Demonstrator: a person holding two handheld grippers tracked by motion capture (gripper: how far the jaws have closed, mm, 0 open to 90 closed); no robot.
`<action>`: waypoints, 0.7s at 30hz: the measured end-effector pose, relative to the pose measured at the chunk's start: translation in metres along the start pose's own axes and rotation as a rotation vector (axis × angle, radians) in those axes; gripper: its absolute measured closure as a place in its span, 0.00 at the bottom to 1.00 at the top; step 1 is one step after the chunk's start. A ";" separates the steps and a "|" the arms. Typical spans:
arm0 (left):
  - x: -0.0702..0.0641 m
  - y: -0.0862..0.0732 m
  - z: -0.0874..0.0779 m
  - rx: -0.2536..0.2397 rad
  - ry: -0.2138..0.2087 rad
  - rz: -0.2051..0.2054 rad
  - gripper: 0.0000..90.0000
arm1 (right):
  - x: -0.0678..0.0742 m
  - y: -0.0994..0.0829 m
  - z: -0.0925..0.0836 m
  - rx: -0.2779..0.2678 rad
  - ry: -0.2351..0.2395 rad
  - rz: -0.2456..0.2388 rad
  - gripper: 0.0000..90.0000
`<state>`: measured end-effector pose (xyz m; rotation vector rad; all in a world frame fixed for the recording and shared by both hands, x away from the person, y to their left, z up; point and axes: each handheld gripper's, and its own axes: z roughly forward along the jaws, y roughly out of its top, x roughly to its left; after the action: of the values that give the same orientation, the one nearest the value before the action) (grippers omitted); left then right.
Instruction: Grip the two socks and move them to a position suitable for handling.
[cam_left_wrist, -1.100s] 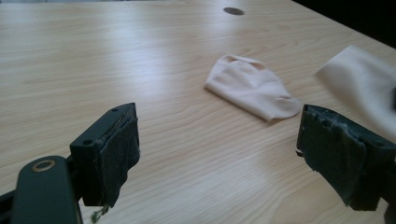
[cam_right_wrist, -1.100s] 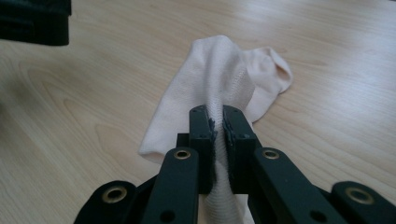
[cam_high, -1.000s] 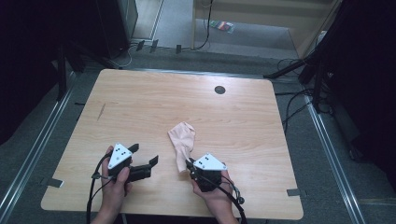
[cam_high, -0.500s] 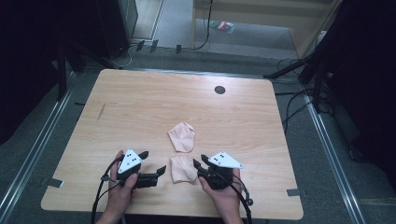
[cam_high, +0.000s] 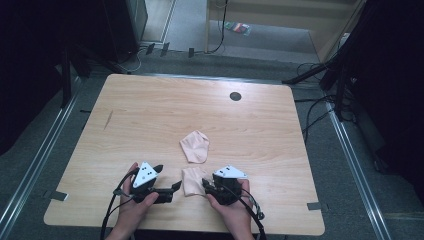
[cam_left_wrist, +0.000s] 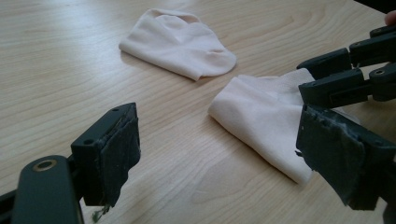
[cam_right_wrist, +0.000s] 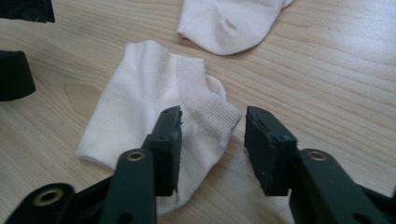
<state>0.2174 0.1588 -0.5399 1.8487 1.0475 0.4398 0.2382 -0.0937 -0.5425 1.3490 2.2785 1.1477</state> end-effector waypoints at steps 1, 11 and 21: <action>0.000 0.000 0.000 0.000 0.000 0.000 0.16 | 0.000 0.000 0.000 -0.003 0.001 -0.006 0.68; -0.001 0.000 0.001 0.017 -0.022 -0.018 0.16 | 0.007 0.002 -0.006 -0.060 0.008 -0.060 0.97; -0.013 -0.003 0.007 0.059 -0.065 -0.004 0.16 | 0.025 0.034 -0.028 -0.137 0.094 -0.099 0.97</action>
<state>0.2132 0.1444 -0.5444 1.9004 1.0296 0.3468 0.2299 -0.0783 -0.4951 1.1417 2.2556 1.3320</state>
